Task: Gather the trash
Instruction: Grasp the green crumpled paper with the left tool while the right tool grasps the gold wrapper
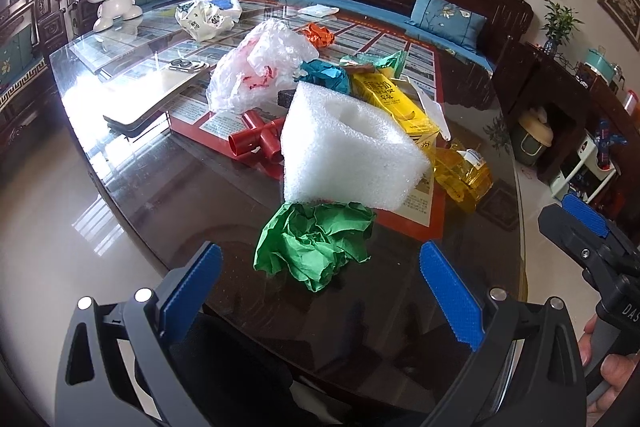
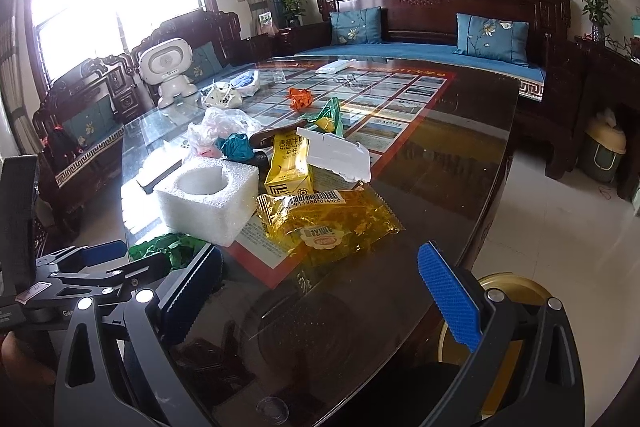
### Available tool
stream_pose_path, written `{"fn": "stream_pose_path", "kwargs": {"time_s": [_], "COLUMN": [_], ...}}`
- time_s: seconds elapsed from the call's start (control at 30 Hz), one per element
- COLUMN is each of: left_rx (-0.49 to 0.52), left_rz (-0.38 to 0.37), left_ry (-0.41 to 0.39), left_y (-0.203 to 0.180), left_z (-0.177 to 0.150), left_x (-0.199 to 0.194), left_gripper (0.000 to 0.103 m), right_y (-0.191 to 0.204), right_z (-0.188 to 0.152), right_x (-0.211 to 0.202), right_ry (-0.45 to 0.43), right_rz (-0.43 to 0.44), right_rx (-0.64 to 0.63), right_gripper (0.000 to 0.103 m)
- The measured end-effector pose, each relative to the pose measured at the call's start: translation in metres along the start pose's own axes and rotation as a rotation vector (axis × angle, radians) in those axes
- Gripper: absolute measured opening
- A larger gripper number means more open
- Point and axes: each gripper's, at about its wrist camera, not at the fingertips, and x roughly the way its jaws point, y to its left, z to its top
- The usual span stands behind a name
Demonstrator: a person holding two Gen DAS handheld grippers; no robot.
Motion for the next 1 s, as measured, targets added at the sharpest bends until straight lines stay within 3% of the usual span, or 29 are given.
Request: {"fn": "stream_pose_path", "kwargs": {"time_s": [0.23, 0.47, 0.7, 0.77, 0.8, 1.0], "left_rx": [0.017, 0.056, 0.032, 0.02, 0.013, 0.008], "left_rz": [0.012, 0.08, 0.063, 0.045, 0.035, 0.008], "left_ry": [-0.002, 0.016, 0.051, 0.05, 0.048, 0.04], "left_y": [-0.002, -0.003, 0.004, 0.007, 0.007, 0.011], "left_z": [0.005, 0.006, 0.01, 0.012, 0.012, 0.009], "left_x": [0.004, 0.027, 0.043, 0.043, 0.043, 0.031], "left_gripper": [0.099, 0.097, 0.078, 0.061, 0.057, 0.048], "right_y": [-0.002, -0.005, -0.006, -0.006, -0.005, 0.001], "right_z": [0.002, 0.003, 0.004, 0.003, 0.003, 0.007], "right_x": [0.006, 0.01, 0.016, 0.019, 0.02, 0.028], "right_ry": [0.012, 0.019, 0.029, 0.033, 0.034, 0.034], "right_rz": [0.0, -0.002, -0.004, -0.005, -0.003, 0.021], "right_rx": [0.001, 0.0, 0.001, -0.007, -0.012, -0.047], "right_gripper": [0.095, 0.095, 0.095, 0.095, 0.095, 0.095]}}
